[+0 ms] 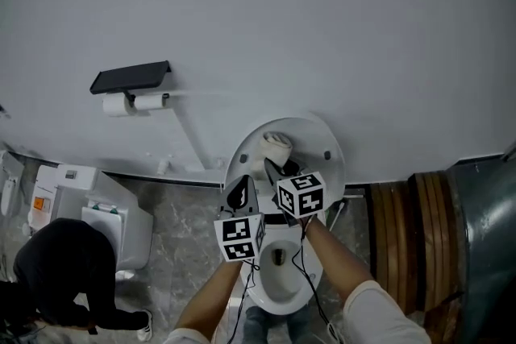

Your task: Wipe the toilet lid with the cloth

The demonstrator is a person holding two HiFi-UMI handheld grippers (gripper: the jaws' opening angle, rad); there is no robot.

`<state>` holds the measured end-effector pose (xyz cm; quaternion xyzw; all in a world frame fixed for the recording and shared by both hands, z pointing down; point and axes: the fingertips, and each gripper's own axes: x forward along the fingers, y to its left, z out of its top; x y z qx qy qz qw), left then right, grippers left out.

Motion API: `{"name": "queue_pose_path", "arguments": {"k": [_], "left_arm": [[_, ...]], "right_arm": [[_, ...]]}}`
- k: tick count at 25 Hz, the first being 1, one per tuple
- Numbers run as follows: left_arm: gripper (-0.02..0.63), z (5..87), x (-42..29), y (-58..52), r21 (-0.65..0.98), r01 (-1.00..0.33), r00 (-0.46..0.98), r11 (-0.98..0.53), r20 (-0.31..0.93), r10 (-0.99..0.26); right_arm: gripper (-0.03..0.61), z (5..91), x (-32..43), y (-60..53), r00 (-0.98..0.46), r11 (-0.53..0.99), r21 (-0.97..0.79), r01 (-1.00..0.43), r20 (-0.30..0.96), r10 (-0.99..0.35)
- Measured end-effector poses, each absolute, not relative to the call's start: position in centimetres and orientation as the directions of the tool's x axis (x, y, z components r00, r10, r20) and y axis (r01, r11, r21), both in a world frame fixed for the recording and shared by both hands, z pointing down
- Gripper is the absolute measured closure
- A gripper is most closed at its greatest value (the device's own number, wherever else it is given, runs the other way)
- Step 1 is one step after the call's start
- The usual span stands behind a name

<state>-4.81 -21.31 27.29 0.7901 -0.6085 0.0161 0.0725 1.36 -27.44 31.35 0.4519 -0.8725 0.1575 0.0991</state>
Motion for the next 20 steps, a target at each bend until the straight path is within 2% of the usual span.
{"name": "queue_pose_path", "arguments": {"k": [4, 9, 15, 18, 20], "left_arm": [[0.600, 27.5, -5.6, -21.8, 0.095, -0.964, 0.257, -0.247, 0.115, -0.960], [0.600, 28.0, -5.8, -20.9, 0.121, -0.962, 0.259, -0.244, 0.126, -0.958], [0.600, 28.7, -5.5, -20.4, 0.145, -0.961, 0.256, -0.236, 0.139, -0.957], [0.600, 28.7, -5.4, -20.2, 0.149, -0.960, 0.257, -0.236, 0.137, -0.957], [0.600, 28.7, -5.5, -20.2, 0.151, -0.961, 0.251, -0.231, 0.136, -0.958]], "right_arm": [[0.488, 31.4, -1.0, -30.6, -0.564, 0.564, -0.102, -0.819, 0.322, -0.761], [0.486, 31.4, 0.8, -33.2, -0.445, 0.466, -0.016, -0.885, 0.326, -0.834], [0.486, 31.2, 9.2, -33.4, -0.243, 0.248, -0.019, -0.968, 0.294, -0.925], [0.486, 32.5, 14.5, -33.0, -0.121, 0.114, -0.039, -0.993, 0.326, -0.938], [0.486, 33.4, 16.1, -32.8, -0.089, 0.080, -0.038, -0.996, 0.353, -0.932]]}}
